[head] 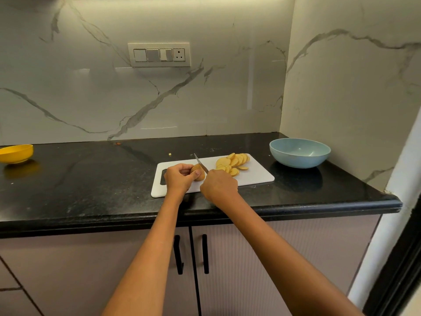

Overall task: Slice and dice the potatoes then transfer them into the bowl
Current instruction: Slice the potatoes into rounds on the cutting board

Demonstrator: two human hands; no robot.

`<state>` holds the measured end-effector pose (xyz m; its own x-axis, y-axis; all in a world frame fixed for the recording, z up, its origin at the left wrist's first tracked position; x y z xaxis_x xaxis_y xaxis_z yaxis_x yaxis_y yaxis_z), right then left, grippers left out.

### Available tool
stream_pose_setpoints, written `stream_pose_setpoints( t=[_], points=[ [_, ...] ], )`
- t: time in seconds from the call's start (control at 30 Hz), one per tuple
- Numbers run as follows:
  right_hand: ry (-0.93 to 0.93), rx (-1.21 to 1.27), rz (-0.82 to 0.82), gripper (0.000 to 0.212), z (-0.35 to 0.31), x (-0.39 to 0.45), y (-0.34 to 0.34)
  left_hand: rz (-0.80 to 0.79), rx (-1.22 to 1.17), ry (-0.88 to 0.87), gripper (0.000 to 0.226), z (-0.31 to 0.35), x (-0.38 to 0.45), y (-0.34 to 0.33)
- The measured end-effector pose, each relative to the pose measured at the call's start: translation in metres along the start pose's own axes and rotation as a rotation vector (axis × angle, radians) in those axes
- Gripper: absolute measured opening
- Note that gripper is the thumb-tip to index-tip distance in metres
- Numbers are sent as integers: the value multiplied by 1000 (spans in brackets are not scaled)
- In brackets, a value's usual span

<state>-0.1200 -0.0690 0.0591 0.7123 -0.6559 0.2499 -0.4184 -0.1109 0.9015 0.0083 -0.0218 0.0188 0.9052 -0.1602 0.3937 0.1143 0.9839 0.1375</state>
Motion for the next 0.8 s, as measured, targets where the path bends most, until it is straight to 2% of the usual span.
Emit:
stream_pose_setpoints(
  t=[0.2, 0.47, 0.6, 0.8],
  points=[
    [-3, -30, -27, 27, -3, 9, -7, -2, 9, -26, 36, 3, -2, 1],
    [12, -66, -179, 32, 3, 5, -16, 10, 45, -37, 34, 4, -2, 1],
    [13, -109, -151, 32, 19, 0, -14, 2, 55, -33, 32, 3, -3, -1],
    [-75, -20, -46, 30, 44, 4, 6, -25, 79, -21, 33, -4, 2, -5]
  ],
)
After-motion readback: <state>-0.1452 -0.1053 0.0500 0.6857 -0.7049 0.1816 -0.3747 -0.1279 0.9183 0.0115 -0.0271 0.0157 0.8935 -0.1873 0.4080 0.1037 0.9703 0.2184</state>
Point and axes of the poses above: each hand's wrist, its own x-axis towards the middle knuckle, its own y-axis out of the back of the hand, z = x × y, the point moved 5 cm from there along x, towards the middle knuckle, and after that the axes turned 10 degrees about z, right-handed, at the moved point
